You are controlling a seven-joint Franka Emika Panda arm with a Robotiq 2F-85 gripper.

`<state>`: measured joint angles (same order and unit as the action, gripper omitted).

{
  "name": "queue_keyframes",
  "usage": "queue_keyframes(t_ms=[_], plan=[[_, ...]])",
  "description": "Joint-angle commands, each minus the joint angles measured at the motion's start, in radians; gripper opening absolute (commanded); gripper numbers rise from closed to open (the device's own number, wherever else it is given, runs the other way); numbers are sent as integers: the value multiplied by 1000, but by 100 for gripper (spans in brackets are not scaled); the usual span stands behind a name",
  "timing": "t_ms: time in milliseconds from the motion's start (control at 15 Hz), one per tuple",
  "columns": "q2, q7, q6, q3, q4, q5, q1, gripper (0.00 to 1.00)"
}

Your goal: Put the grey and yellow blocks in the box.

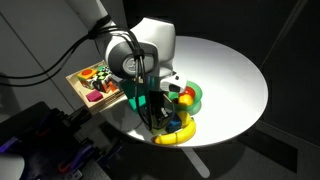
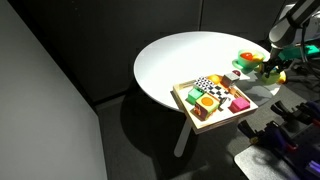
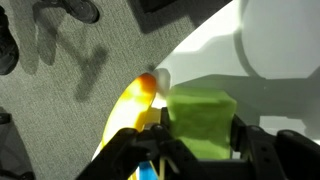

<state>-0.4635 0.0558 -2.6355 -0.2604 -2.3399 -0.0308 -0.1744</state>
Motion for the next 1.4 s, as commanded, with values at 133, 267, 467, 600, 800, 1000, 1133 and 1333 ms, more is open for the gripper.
queue_keyframes(t_ms=[133, 267, 467, 600, 800, 1000, 1133, 1333], plan=[[91, 22, 28, 0, -51, -34, 45, 28], [122, 30, 40, -3, -66, -45, 64, 28], [168, 45, 43, -6, -92, -73, 88, 28], [205, 45, 51, 1, -113, -95, 97, 28], [256, 36, 74, 20, -139, -117, 107, 28], [315, 43, 103, 43, -168, -133, 115, 28], [356, 45, 126, 60, -191, -145, 117, 28], [416, 30, 157, 89, -232, -168, 118, 28]])
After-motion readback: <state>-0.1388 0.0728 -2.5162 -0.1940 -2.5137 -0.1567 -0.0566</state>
